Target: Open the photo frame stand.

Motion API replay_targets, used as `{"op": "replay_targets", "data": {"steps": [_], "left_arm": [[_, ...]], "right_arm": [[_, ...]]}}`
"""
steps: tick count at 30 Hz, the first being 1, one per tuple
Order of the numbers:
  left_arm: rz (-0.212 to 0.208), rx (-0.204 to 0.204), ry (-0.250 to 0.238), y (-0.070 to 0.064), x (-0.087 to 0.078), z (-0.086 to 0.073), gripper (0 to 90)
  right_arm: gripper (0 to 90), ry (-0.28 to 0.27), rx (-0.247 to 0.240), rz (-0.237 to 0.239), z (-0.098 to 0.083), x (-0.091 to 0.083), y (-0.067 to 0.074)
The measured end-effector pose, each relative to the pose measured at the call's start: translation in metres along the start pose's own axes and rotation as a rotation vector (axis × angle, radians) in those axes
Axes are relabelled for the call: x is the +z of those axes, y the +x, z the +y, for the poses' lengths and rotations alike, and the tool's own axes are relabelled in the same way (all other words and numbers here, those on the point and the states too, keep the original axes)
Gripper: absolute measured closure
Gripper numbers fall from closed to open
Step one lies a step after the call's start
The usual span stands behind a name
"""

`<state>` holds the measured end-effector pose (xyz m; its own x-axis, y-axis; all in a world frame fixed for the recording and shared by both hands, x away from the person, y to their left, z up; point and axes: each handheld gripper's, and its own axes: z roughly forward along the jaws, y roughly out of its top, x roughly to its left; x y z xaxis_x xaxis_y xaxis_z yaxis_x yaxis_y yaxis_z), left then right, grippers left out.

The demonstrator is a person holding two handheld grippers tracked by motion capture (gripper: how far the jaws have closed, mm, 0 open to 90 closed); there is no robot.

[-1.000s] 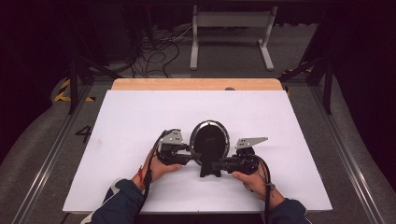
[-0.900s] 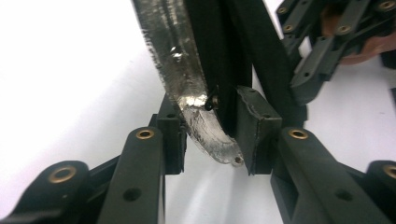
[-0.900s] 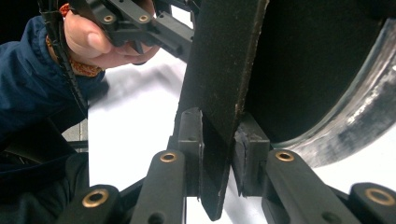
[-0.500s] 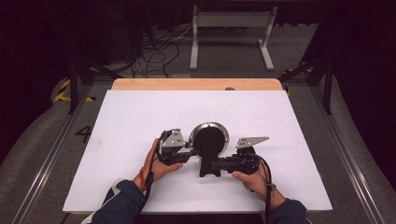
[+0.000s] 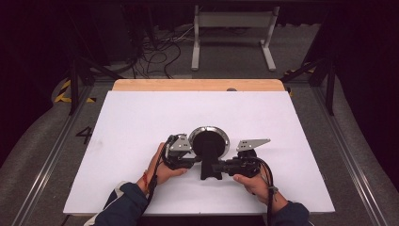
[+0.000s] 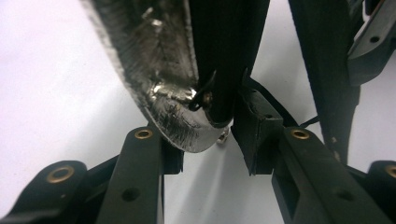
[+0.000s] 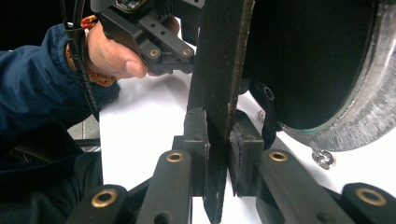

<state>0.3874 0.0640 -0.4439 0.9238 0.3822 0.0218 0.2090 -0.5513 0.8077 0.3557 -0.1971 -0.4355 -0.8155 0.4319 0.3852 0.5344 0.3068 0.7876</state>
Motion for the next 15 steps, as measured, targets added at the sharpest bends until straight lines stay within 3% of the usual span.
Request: {"op": "replay_targets", "data": {"steps": [5, 11, 15], "left_arm": [[0.036, 0.026, 0.008, -0.0032, 0.001, 0.0023, 64.2], [0.135, 0.042, 0.017, -0.0007, 0.0022, 0.0026, 68.8], [0.132, 0.024, 0.011, 0.0029, 0.0015, 0.0013, 71.6]], "right_arm": [[77.5, -0.008, 0.009, -0.001, -0.0001, -0.003, -0.0013], [77.6, -0.006, 0.006, -0.002, 0.0002, -0.0024, -0.0008], [77.4, -0.015, 0.018, -0.01, 0.0001, -0.0019, -0.0032]]}}
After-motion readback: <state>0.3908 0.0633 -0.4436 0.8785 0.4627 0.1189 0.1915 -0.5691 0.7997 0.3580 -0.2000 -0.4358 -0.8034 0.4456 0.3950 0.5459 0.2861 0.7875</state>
